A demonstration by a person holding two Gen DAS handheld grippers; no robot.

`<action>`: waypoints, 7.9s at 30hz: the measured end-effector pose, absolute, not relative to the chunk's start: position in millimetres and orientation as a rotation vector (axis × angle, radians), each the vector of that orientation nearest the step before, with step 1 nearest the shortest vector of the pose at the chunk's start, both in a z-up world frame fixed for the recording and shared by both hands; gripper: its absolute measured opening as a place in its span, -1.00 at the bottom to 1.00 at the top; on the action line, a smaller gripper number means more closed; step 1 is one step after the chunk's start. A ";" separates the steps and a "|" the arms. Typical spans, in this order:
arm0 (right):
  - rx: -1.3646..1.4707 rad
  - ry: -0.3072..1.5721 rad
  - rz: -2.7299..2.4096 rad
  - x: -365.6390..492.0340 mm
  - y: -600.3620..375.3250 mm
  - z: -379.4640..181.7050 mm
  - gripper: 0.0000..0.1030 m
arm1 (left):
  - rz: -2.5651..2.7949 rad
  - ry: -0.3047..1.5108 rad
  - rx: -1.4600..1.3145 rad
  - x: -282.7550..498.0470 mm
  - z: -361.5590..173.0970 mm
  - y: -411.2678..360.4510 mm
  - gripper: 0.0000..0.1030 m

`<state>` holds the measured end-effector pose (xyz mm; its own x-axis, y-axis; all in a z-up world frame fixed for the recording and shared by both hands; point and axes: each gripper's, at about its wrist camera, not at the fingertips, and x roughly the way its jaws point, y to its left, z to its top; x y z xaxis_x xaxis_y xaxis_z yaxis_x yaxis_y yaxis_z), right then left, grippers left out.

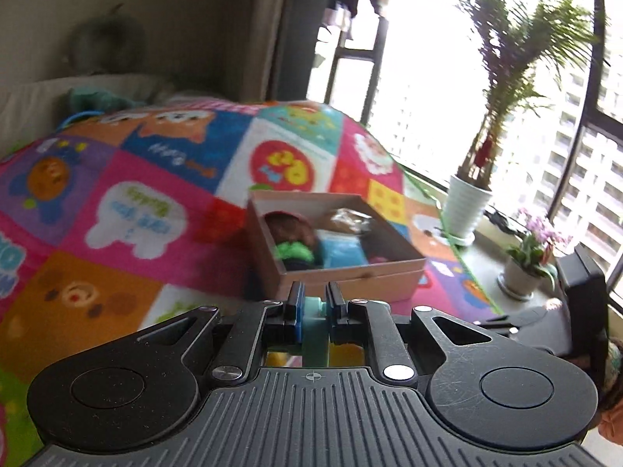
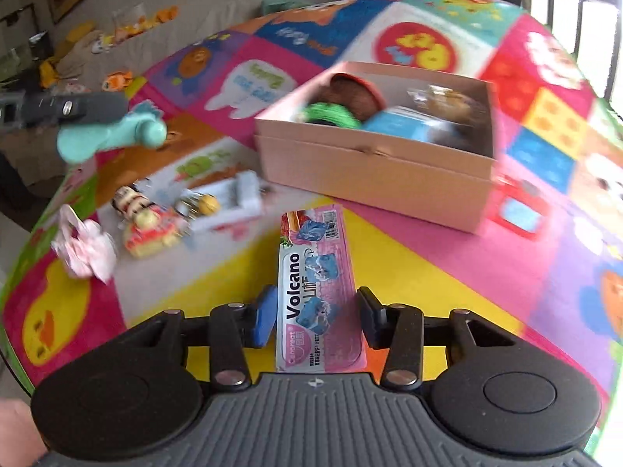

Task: Organize objects
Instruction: 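Lower the teal toy into the pink box and open the left tool, then grasp the Volcano candy pack with the right tool, then drop the Volcano candy pack into the pink box and open the right tool, then grasp the pink cloth with the left tool while the right tool grasps the keychain doll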

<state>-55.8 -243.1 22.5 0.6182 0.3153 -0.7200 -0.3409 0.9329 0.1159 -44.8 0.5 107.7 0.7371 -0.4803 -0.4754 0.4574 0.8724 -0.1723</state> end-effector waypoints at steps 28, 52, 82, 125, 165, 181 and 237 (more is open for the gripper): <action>0.183 0.662 0.393 -38.0 -295.2 83.6 -0.91 | -0.476 0.666 -0.241 -26.6 58.9 -9.8 -0.64; -0.004 0.802 0.423 -40.5 -260.0 64.9 -0.56 | -0.406 0.878 0.031 -43.9 5.8 -48.2 -0.63; 0.161 0.609 0.244 24.4 -283.9 58.7 -0.25 | -0.431 0.825 -0.095 -47.8 -1.5 -26.7 -0.65; 0.163 0.548 0.134 -20.2 -314.9 61.1 0.52 | -0.450 0.817 -0.167 -47.0 0.3 -20.4 -0.65; 0.185 0.706 0.201 -46.3 -264.3 -4.7 1.00 | -0.137 0.894 0.147 15.9 17.1 74.8 -0.74; 0.086 0.729 0.189 -43.8 -253.9 -4.8 1.00 | 0.006 0.822 0.174 28.6 11.6 91.4 0.43; -0.085 0.495 0.492 -63.9 -215.3 137.4 -0.38 | -0.269 0.683 -0.357 -69.0 49.4 114.7 -0.58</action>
